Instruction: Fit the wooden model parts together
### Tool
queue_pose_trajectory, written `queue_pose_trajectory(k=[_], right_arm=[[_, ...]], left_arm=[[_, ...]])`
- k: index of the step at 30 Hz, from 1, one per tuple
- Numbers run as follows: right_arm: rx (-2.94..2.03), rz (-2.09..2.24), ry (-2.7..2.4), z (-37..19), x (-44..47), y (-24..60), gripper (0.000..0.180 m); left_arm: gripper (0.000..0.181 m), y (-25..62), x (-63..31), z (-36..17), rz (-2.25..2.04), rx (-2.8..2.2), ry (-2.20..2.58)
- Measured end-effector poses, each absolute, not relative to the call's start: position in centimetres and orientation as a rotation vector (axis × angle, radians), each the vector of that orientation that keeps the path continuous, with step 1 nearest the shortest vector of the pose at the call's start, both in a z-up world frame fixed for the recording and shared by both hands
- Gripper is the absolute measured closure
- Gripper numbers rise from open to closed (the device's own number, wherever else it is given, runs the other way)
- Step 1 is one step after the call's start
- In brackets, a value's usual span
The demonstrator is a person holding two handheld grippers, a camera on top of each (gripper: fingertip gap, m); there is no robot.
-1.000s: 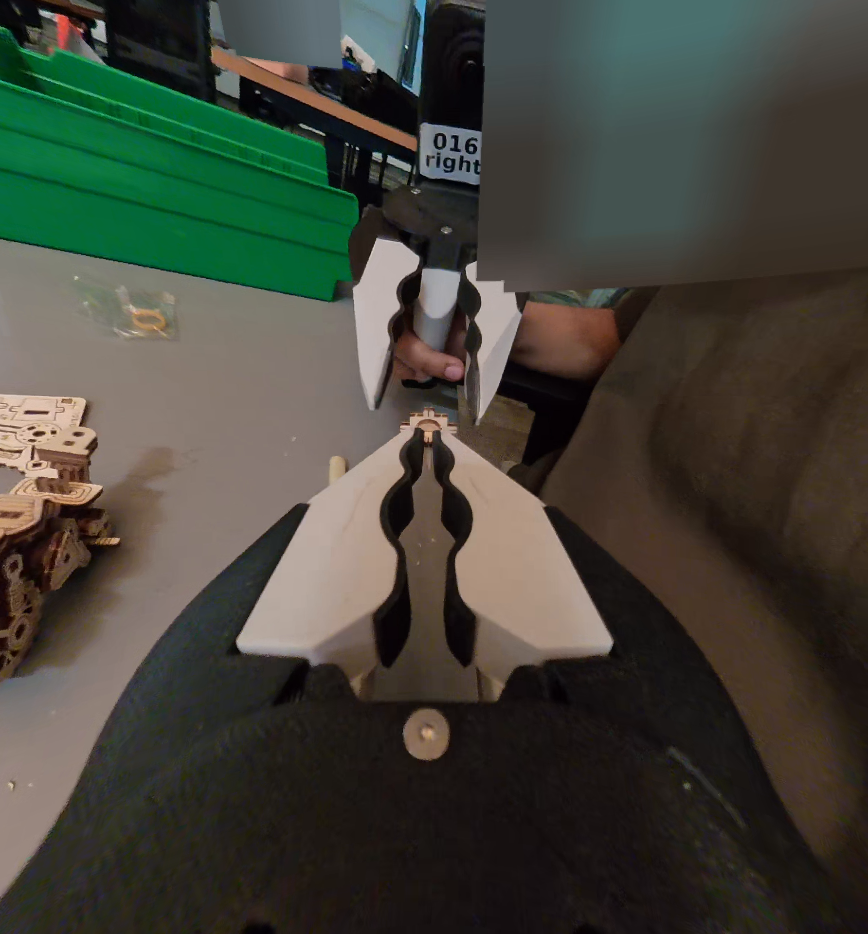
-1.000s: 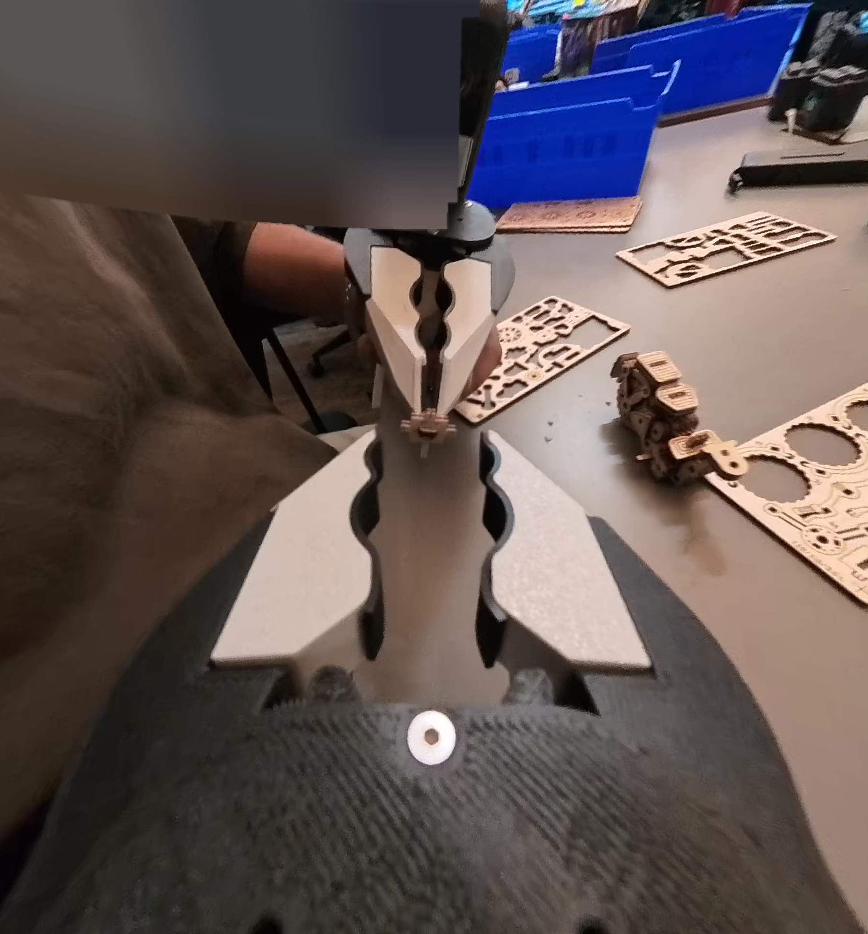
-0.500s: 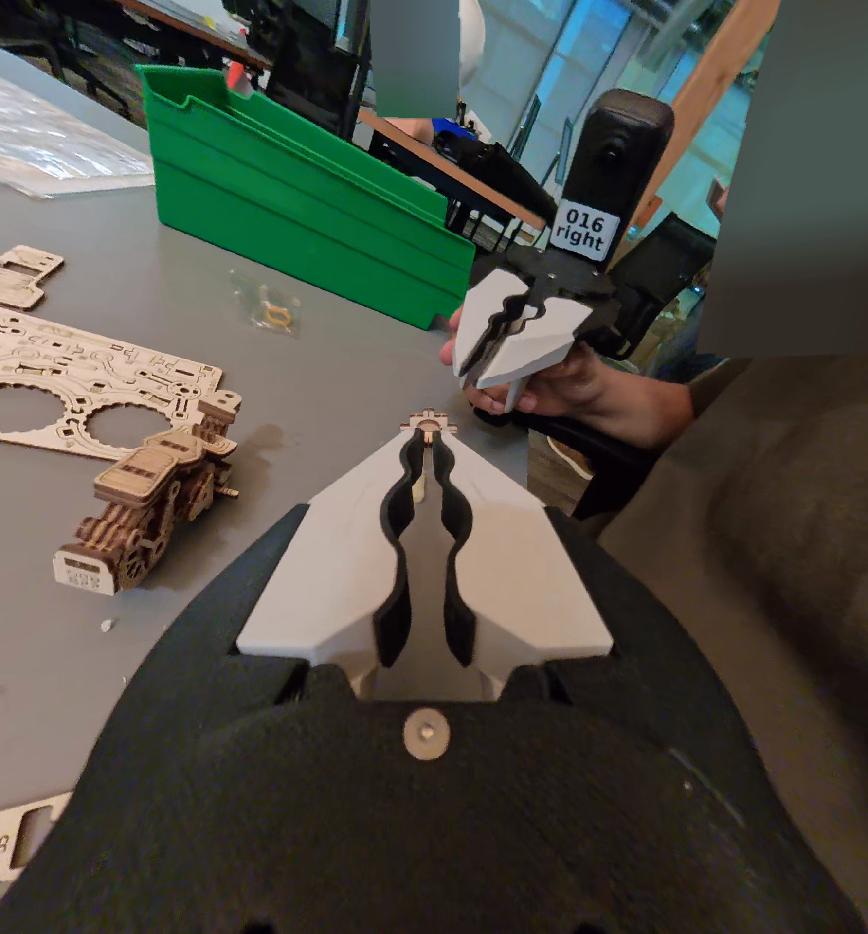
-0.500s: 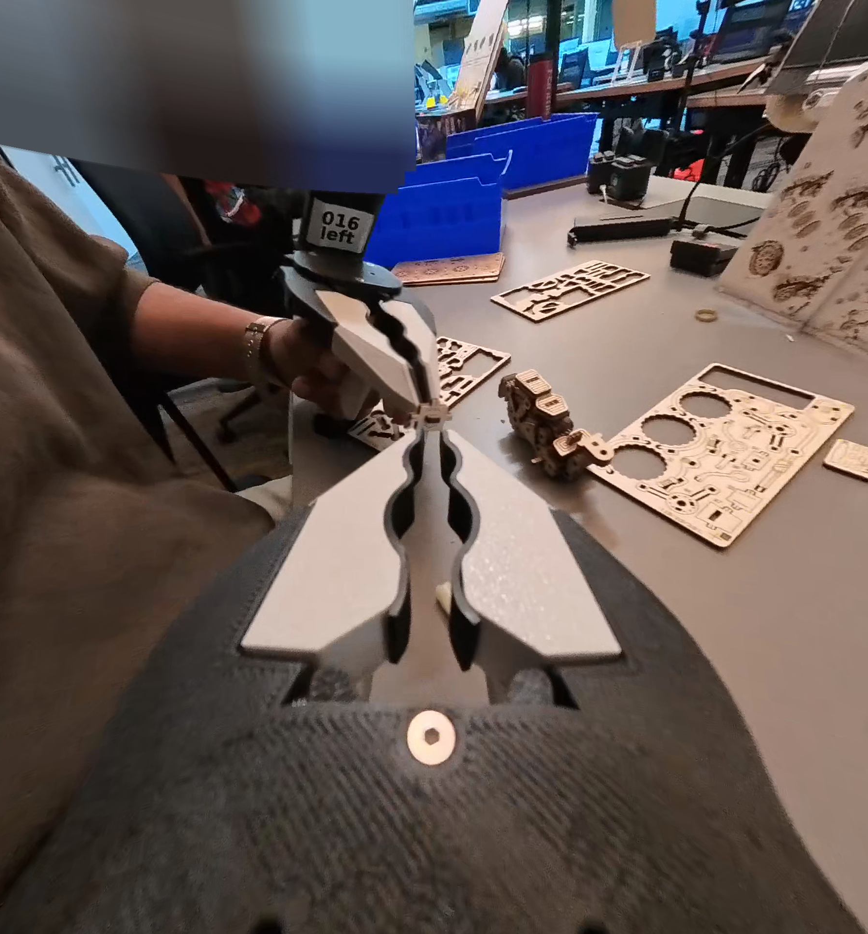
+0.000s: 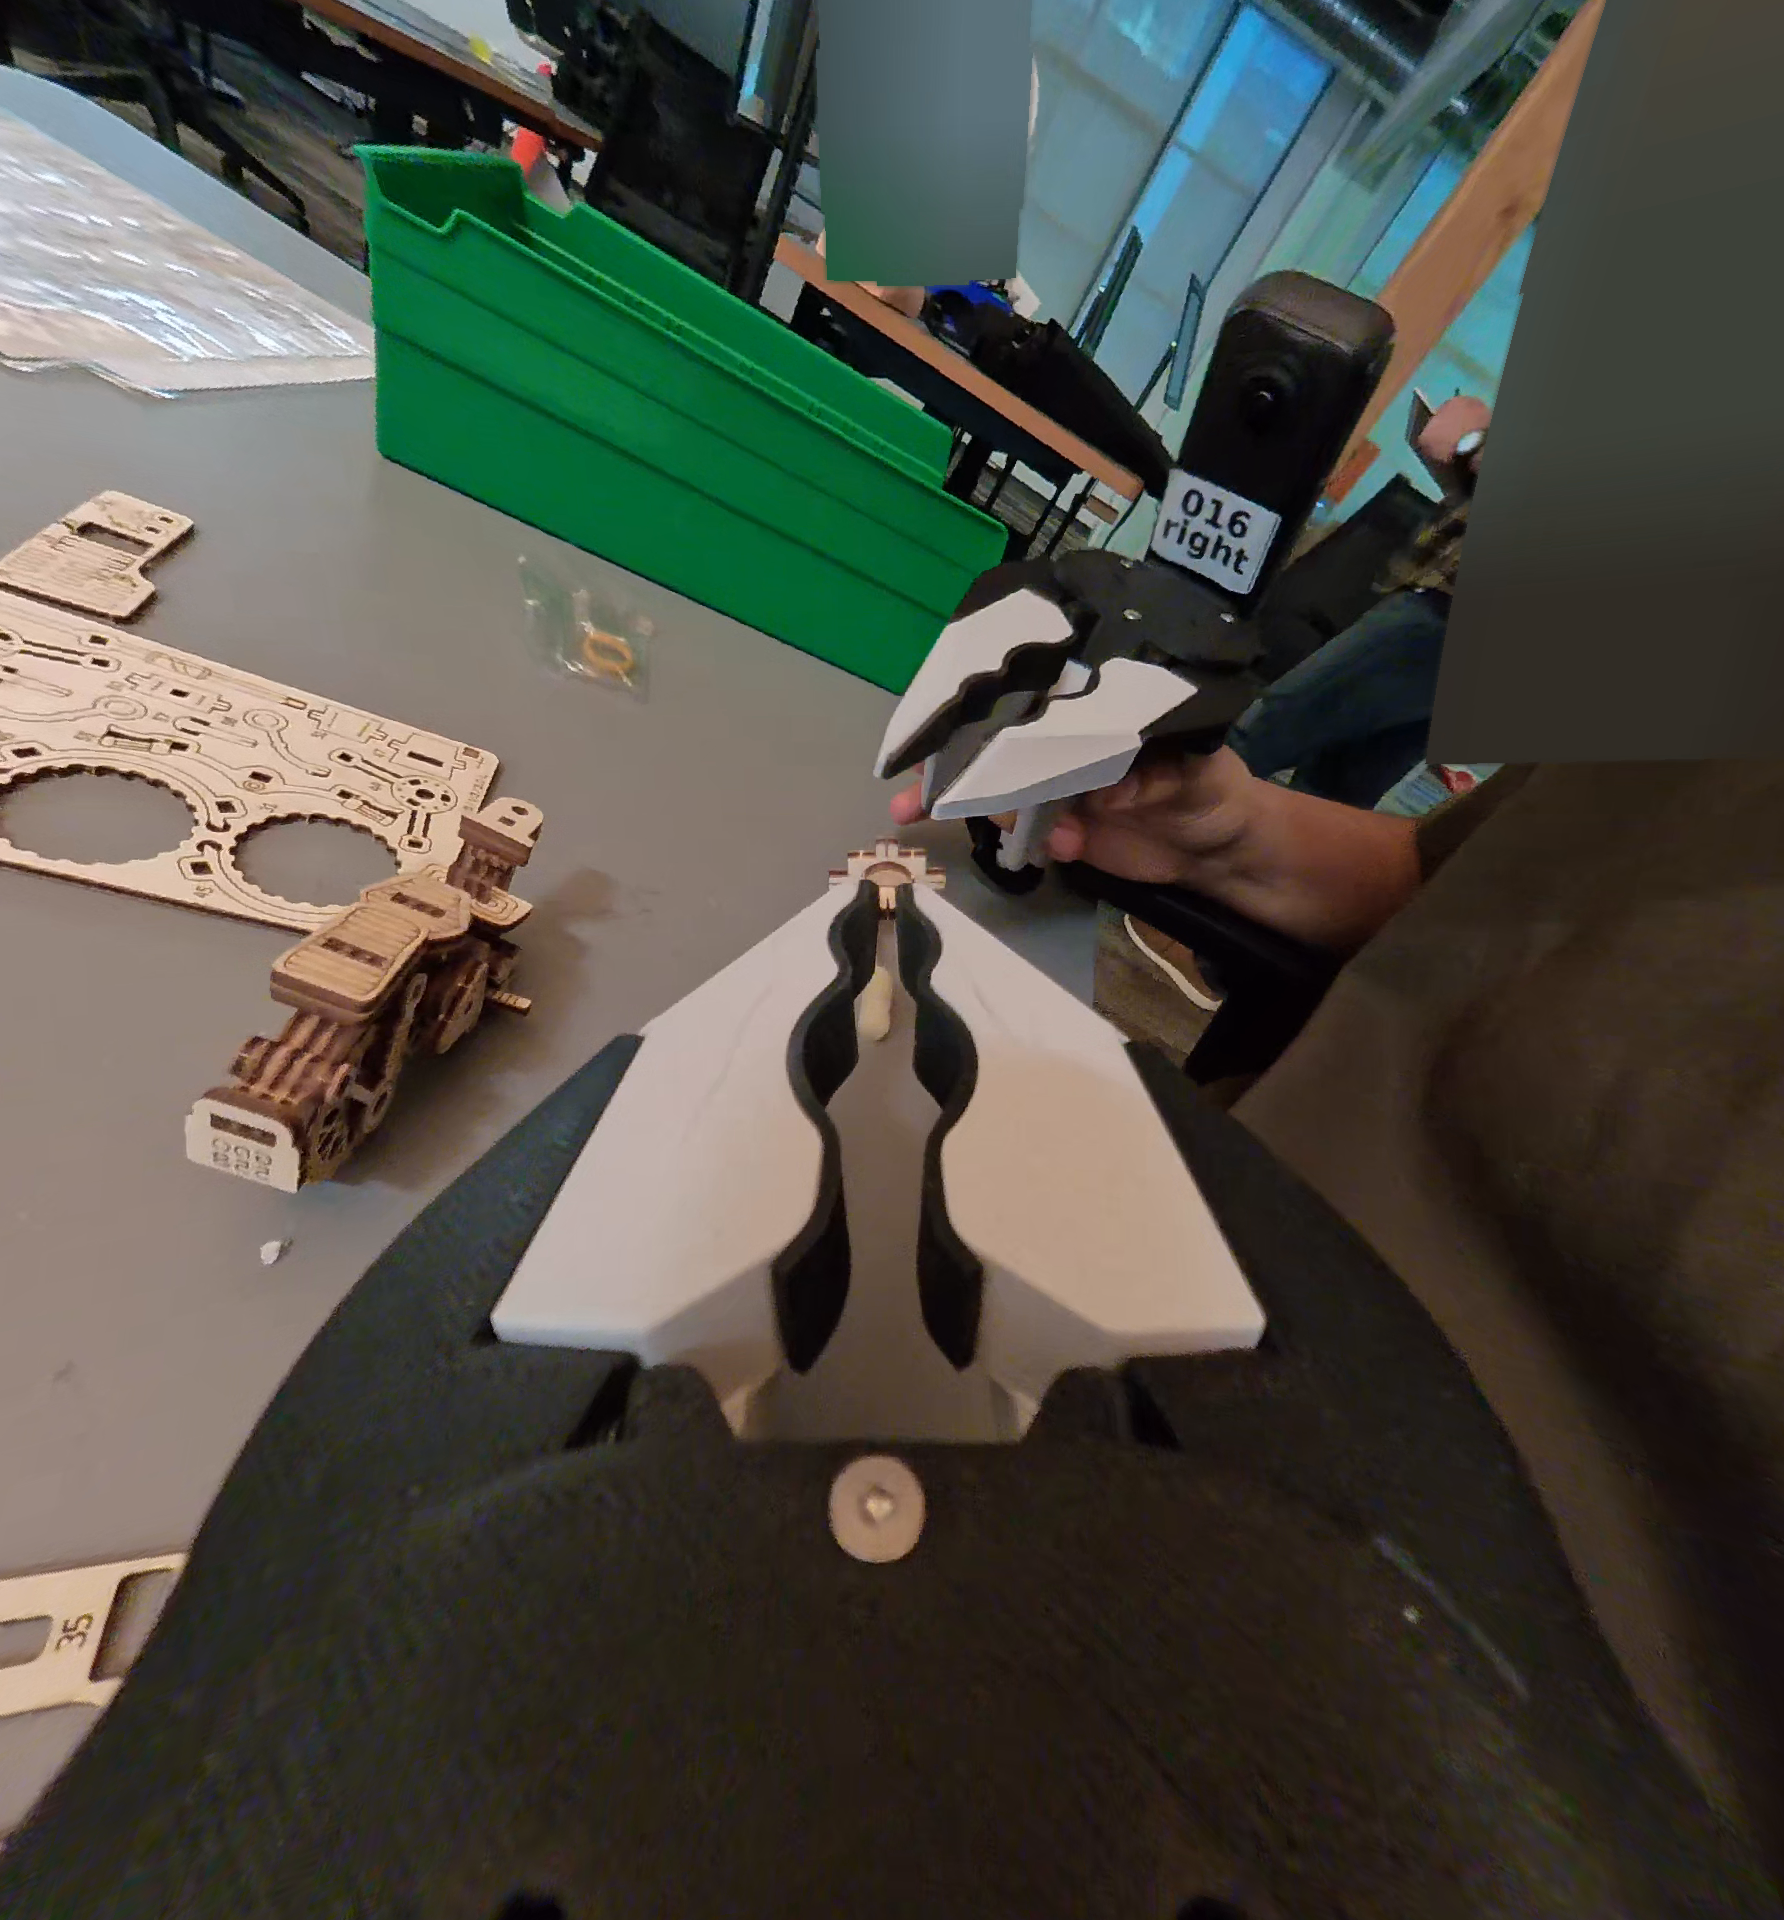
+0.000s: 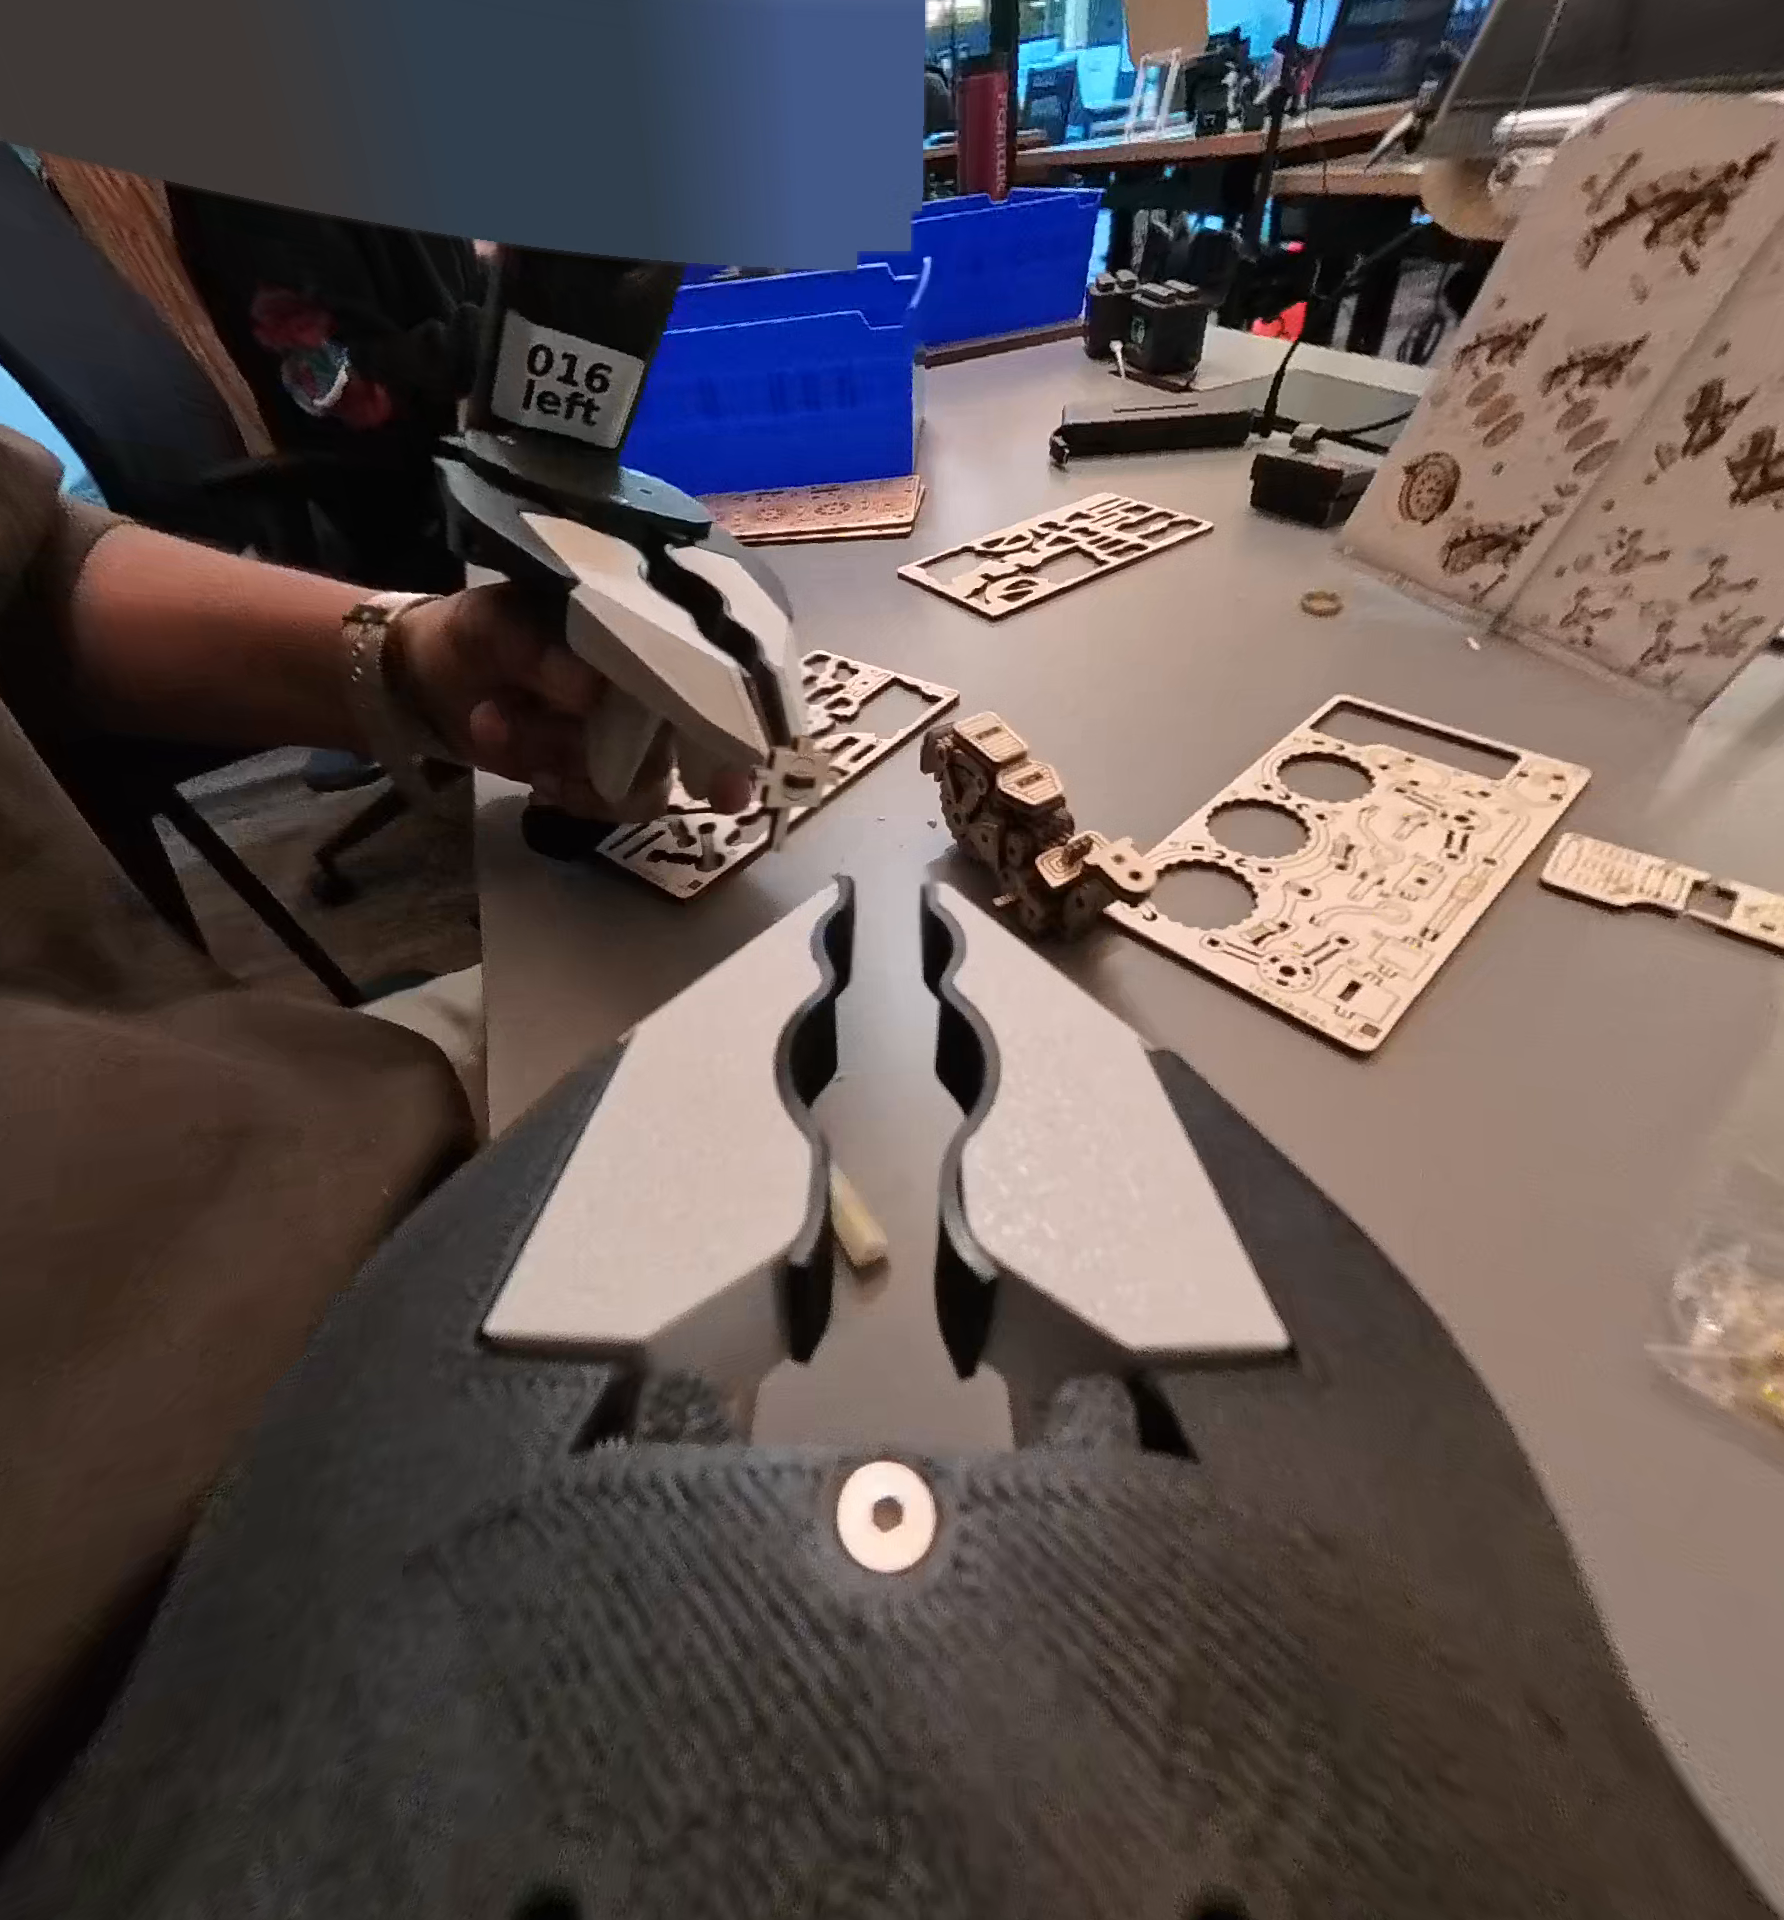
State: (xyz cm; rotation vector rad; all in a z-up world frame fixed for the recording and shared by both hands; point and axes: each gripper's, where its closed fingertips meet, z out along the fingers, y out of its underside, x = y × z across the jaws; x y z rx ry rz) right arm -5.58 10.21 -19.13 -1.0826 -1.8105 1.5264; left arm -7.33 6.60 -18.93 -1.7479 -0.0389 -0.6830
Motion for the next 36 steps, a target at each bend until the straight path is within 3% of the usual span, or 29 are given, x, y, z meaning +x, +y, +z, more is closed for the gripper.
queue_pose_trajectory(k=[2, 7, 13, 22, 36], right_arm=[[-1.116, 1.543, -1.811, -19.4, -5.7, 10.4, 0.166], [-1.218, 1.625, -1.855, -20.2, -5.9, 9.7, 0.140], [-1.267, 1.756, -1.783, -18.9, -6.2, 9.3, 0.143], [-1.283, 1.495, -1.682, -19.4, -7.4, 11.5, 0.134], [-1.229, 1.569, -1.784, -19.5, -6.4, 10.0, 0.153]], left_arm=[[0.181, 6.6, -7.4, -19.2, -0.689, -1.760, -0.040], [0.181, 6.5, -7.3, -19.5, -0.720, -1.764, -0.045], [0.181, 6.6, -7.5, -19.5, -0.755, -1.752, -0.063], [0.180, 6.6, -7.6, -19.5, -0.737, -1.754, -0.065], [0.181, 6.6, -7.2, -19.3, -0.711, -1.754, -0.029]])
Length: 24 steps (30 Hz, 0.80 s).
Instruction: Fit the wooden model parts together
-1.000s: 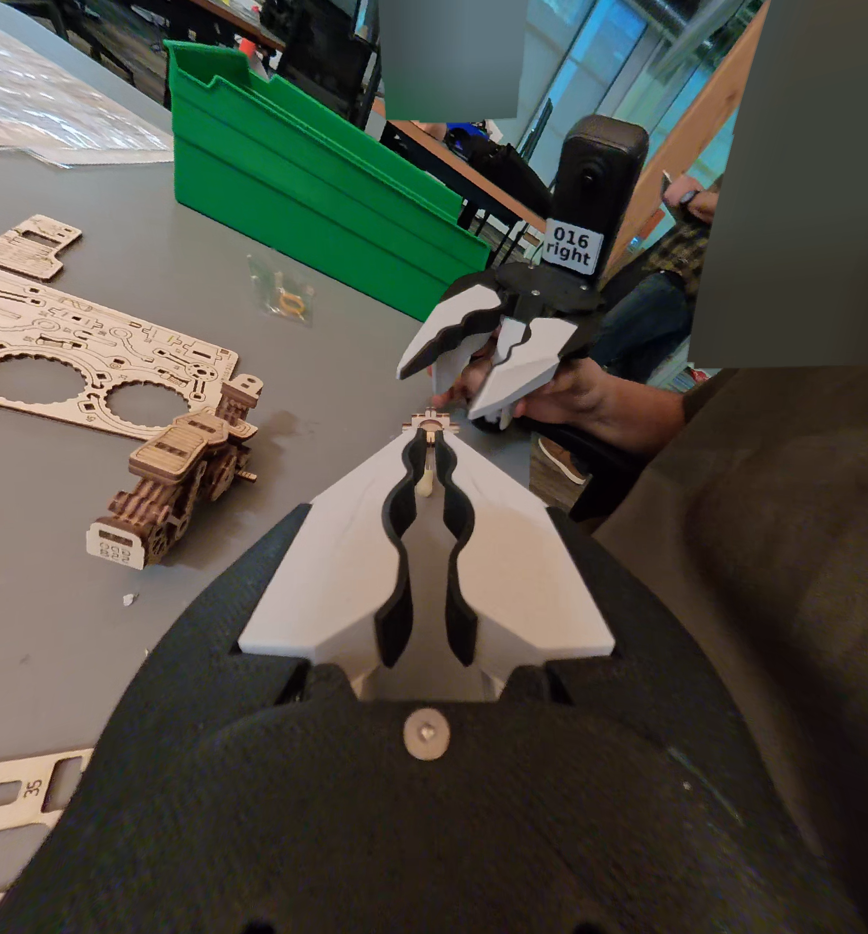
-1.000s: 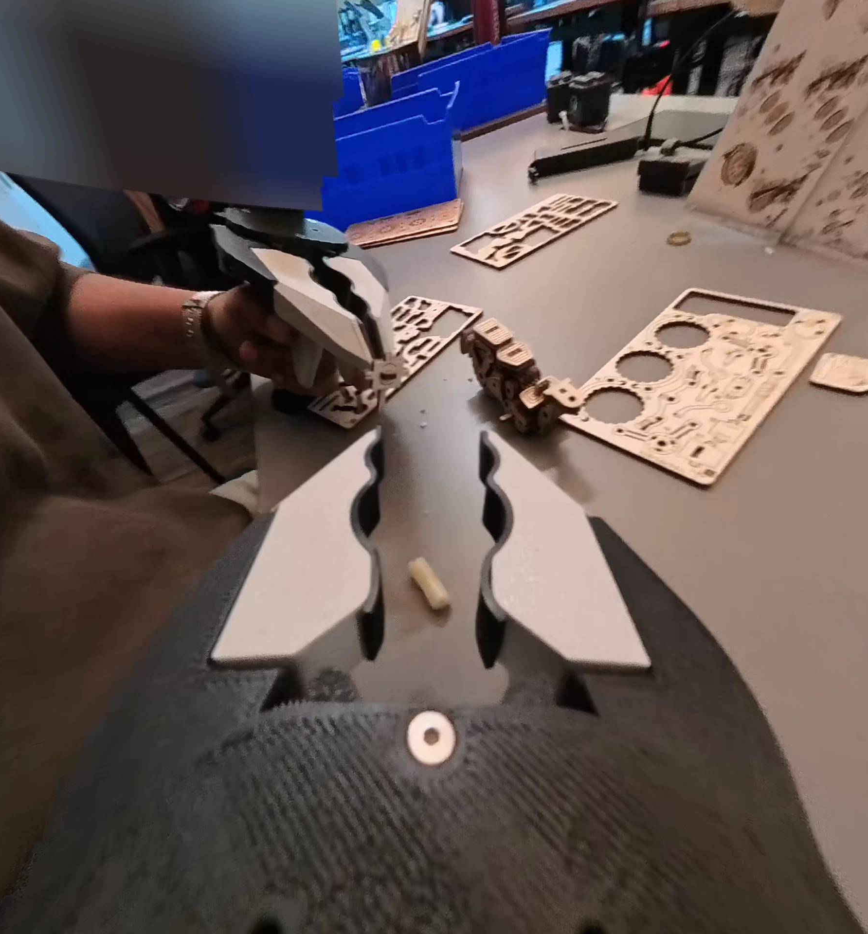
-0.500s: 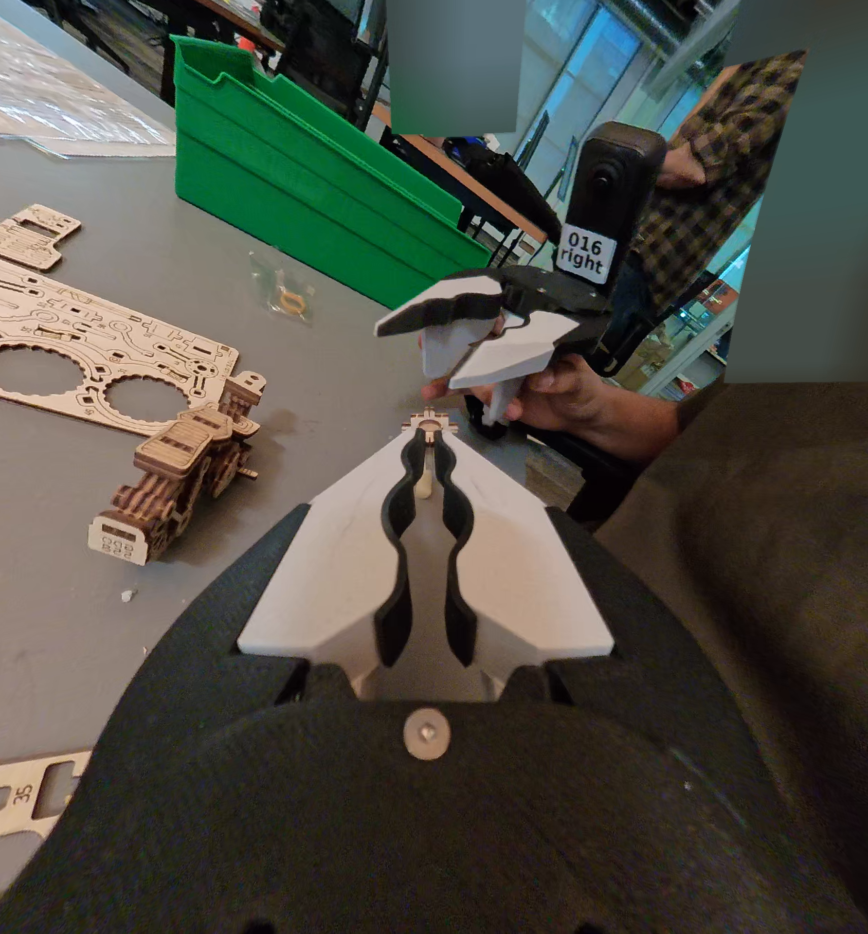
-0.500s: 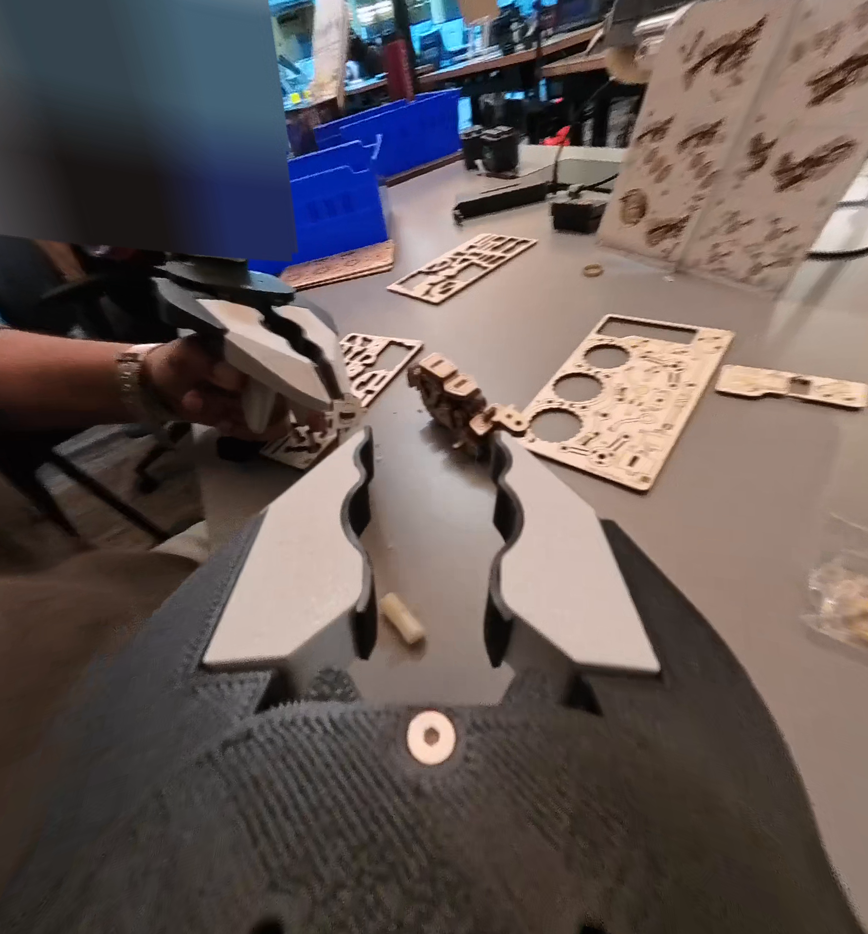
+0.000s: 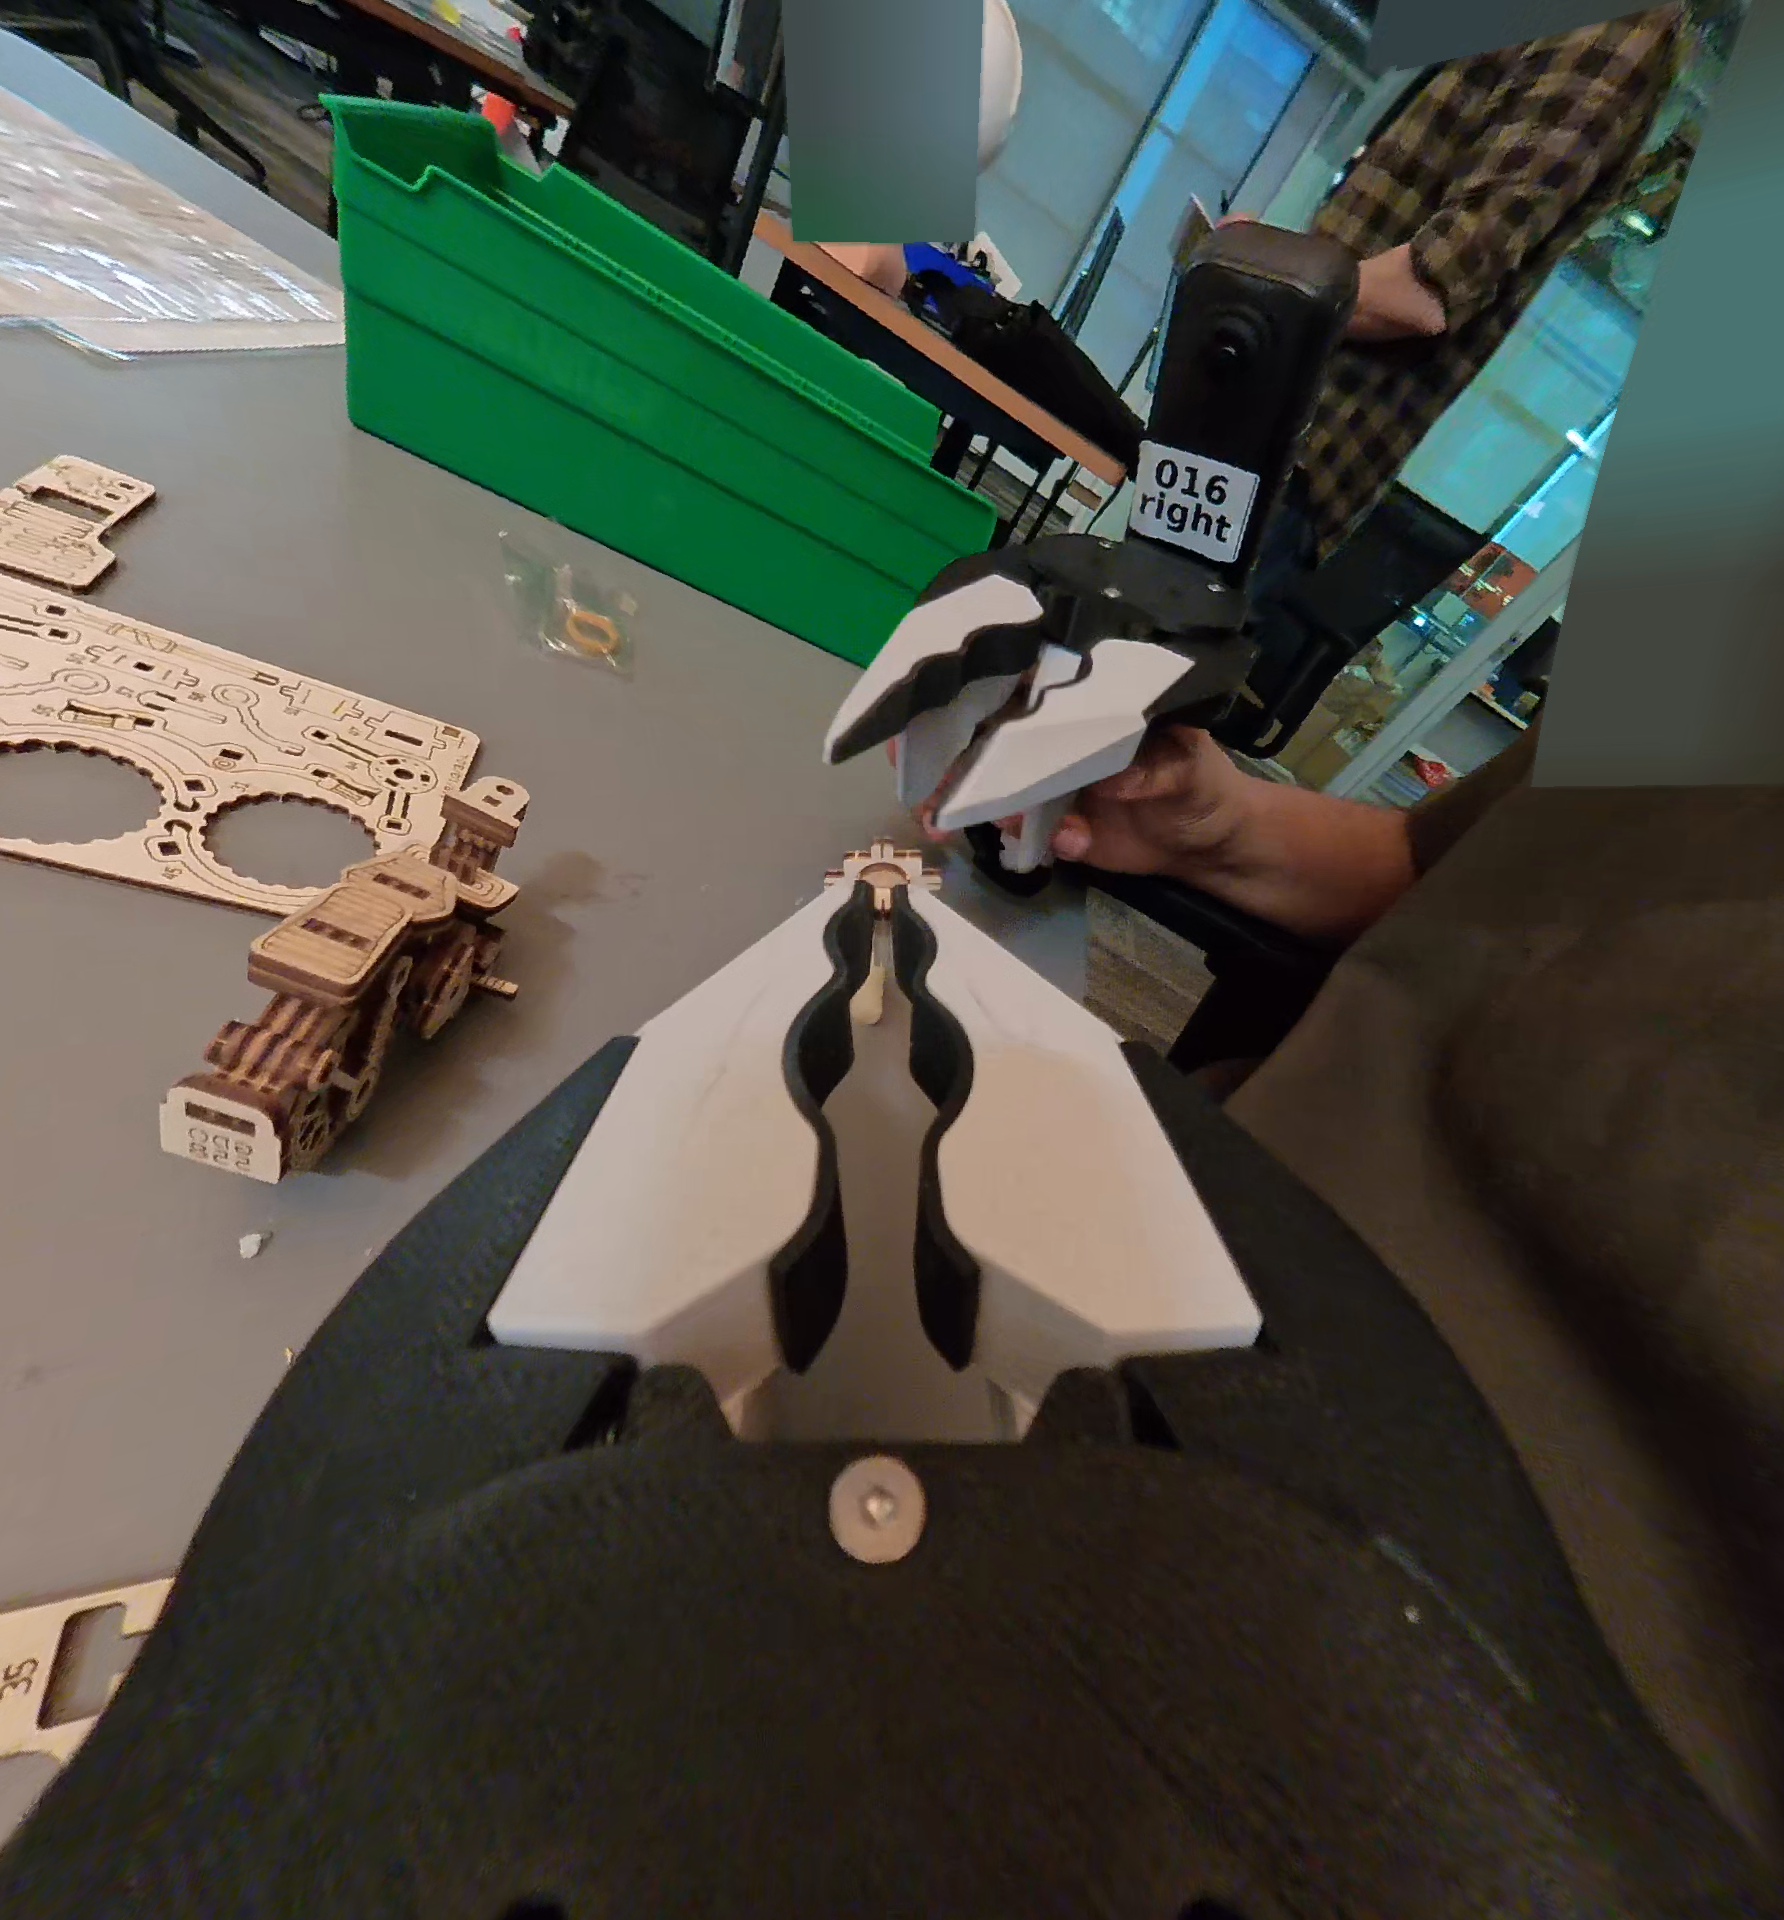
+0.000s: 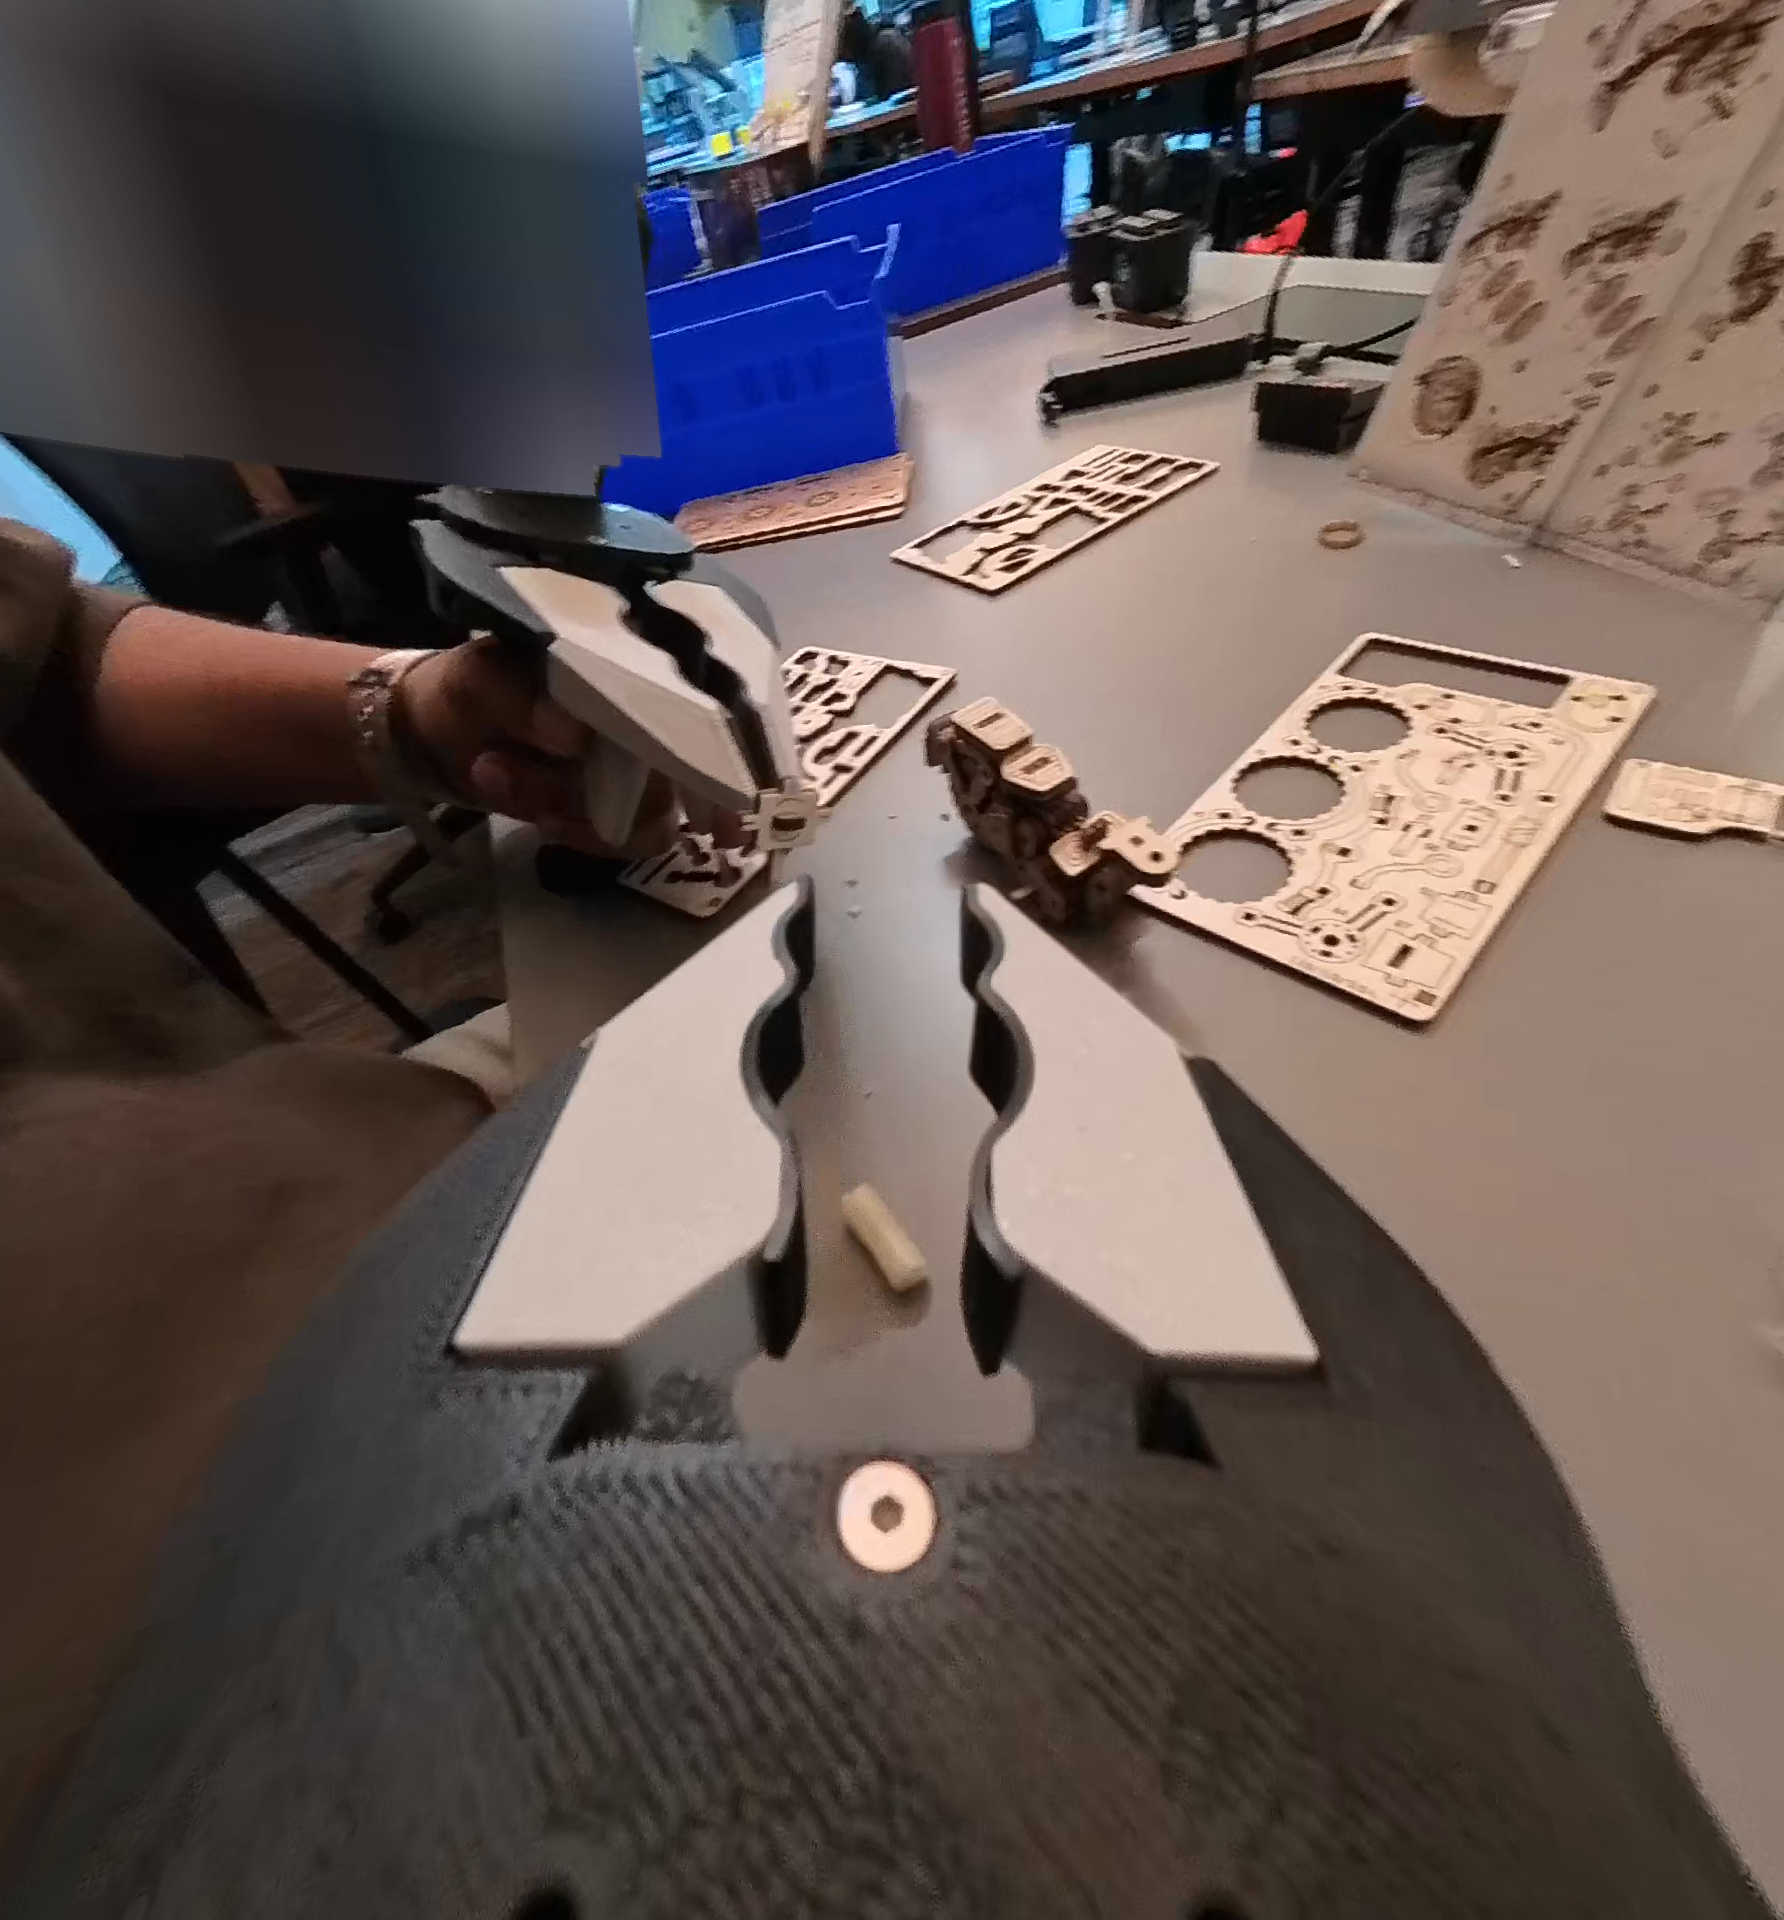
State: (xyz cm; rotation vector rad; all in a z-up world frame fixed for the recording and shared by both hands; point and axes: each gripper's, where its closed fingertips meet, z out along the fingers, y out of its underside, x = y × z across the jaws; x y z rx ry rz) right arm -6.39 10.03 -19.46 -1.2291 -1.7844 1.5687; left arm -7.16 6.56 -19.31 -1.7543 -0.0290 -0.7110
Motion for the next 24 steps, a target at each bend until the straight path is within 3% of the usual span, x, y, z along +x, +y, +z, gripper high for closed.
queue_pose_trajectory(k=[24], right_arm=[[-1.062, 1.793, -1.990, -18.9, -4.2, 5.4, 0.153]], left_arm=[[0.181, 5.9, -3.4, -19.0, -0.788, -1.752, 0.143]])
